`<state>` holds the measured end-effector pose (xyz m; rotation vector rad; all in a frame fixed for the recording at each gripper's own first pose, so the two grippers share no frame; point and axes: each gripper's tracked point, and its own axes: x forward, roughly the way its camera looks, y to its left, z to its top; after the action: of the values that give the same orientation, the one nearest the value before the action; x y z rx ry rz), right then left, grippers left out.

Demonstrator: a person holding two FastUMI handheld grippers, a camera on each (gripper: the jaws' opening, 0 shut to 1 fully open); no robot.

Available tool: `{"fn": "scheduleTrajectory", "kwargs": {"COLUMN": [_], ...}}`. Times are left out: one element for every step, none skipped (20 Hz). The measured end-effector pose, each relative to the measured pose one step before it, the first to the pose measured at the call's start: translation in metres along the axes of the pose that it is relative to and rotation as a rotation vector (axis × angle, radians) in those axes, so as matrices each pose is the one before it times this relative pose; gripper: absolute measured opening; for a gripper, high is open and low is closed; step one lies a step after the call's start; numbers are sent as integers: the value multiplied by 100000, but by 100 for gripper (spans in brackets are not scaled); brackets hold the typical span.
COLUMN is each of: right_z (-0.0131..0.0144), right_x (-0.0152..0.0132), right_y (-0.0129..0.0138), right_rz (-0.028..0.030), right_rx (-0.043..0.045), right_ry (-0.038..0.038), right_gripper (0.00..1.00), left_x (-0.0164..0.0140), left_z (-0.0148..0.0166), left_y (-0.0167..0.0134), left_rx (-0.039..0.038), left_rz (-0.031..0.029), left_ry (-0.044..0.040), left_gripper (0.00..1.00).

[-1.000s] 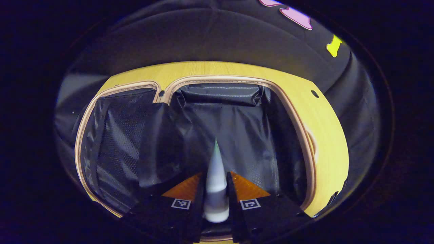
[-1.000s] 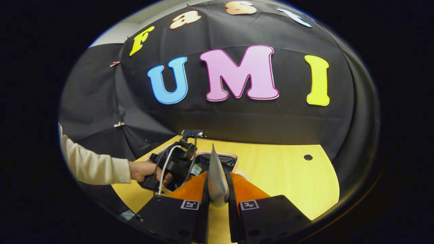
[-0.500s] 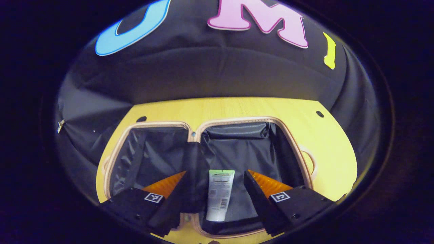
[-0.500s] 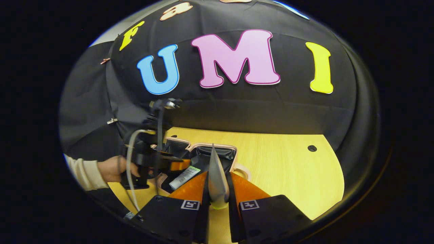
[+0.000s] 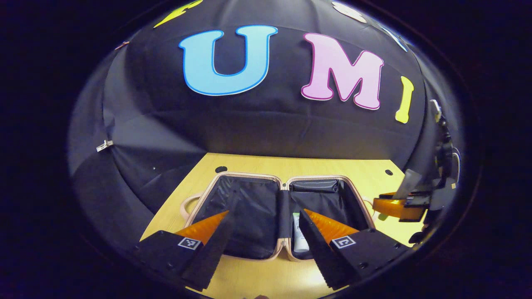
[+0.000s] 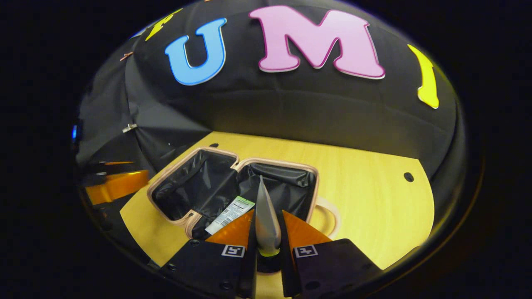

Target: First open the suitcase, pack the skin care products into it, and then close the suitcase.

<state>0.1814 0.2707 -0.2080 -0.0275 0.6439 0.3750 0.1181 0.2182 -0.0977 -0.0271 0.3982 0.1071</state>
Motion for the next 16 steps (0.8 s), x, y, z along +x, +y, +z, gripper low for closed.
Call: {"fn": "scheduleTrajectory", "kwargs": {"right_z": [-849, -1339, -1236, -1026, -828, -745, -889, -709, -563, -521, -119, 69, 359, 350, 389, 582], "right_x": [1396, 1460, 1453, 1265, 1125, 961, 580, 592, 484, 265, 143, 123, -75, -214, -656, -605], "right_y": [771, 748, 111, -122, -258, -86, -123, 56, -271, -13, 98, 35, -18, -65, -61, 126], "right_rz": [430, 129, -1142, -1592, -2614, -1821, -1825, -781, -2196, -598, -408, 24, -274, 23, 57, 486], "right_rx": [2499, 2647, 1919, -1, -924, -2424, -2767, -2918, -1112, 1251, 2878, 3115, 2687, 2237, 1377, 916], "right_ry": [3731, 5270, 5303, 3966, 3505, 2981, 4009, 2800, 2707, 2656, 1447, 1008, -239, -515, -980, -2498], "right_gripper": [28, 28, 28, 28, 28, 28, 28, 28, 20, 22, 28, 30, 32, 33, 49, 65], "left_x": [-1112, -1021, -797, -703, -389, -487, -590, -445, -313, -354, -260, -244, 87, 74, 235, 304], "left_z": [-383, -523, -678, -603, -635, -541, -464, -276, -497, -534, -439, -162, -260, -251, -258, -136], "left_y": [1487, 982, 889, 925, 916, 921, 945, 792, 891, 847, 678, 517, 395, 469, 518, 705], "left_rx": [-1129, -1247, -1546, -1751, -1514, -1290, -889, -394, 147, 396, 65, -429, -684, -735, -643, -758], "left_rz": [2848, 1488, 926, 1272, 814, 1112, 851, 731, 1175, 1320, 937, 215, 24, 645, 767, 1758], "left_ry": [-1149, -253, 628, 490, 784, 658, 539, 89, 120, 766, 508, -63, 267, 526, 492, 463], "left_gripper": [98, 98, 99, 99, 100, 99, 100, 99, 100, 100, 99, 100, 100, 99, 100, 100]}}
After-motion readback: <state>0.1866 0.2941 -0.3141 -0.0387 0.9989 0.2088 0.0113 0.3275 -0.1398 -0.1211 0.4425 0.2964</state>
